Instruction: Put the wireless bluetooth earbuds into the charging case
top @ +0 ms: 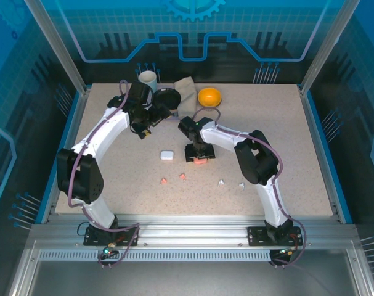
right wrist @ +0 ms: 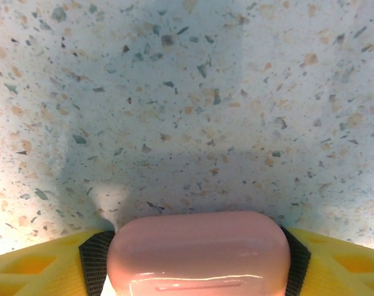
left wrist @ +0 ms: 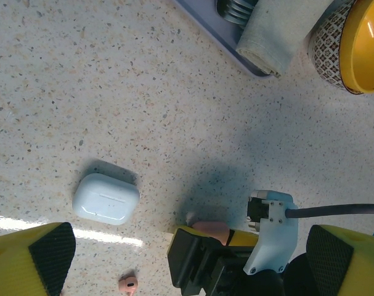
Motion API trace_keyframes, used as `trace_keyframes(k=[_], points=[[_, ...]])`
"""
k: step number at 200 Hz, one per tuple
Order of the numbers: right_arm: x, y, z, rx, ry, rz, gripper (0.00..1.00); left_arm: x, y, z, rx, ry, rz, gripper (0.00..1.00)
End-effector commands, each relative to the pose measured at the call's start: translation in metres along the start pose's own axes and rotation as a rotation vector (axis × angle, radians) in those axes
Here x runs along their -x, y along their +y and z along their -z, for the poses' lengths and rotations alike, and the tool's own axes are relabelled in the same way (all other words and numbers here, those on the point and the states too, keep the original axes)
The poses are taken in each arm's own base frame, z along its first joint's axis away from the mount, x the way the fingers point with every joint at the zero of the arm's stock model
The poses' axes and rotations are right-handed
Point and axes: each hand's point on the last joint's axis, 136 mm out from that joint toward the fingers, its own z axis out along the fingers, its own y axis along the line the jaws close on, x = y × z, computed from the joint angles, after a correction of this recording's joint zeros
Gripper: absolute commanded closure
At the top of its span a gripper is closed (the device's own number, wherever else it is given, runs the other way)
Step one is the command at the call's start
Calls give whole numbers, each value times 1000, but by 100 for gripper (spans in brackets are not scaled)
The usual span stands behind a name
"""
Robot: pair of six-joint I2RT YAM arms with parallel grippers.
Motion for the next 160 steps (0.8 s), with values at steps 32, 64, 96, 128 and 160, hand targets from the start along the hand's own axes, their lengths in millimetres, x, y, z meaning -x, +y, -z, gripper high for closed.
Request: trace_keyframes(k=[32, 64, 96, 128, 160], points=[[-18, -14, -18, -24, 65, -37, 36, 0, -8, 13, -51, 2, -1, 1], [-16, -23, -12, -11, 56, -55, 45, 0, -11, 15, -64, 5, -1, 1], [-6, -28, 5, 23, 3, -123, 48, -7, -15, 7, -101, 37, 4, 1], [4, -40, 17, 120, -41, -319, 48, -22, -19, -12, -182, 99, 20, 1], [13, -59, 16, 219, -46, -551, 49, -45, -26, -26, -261, 130, -18, 1]])
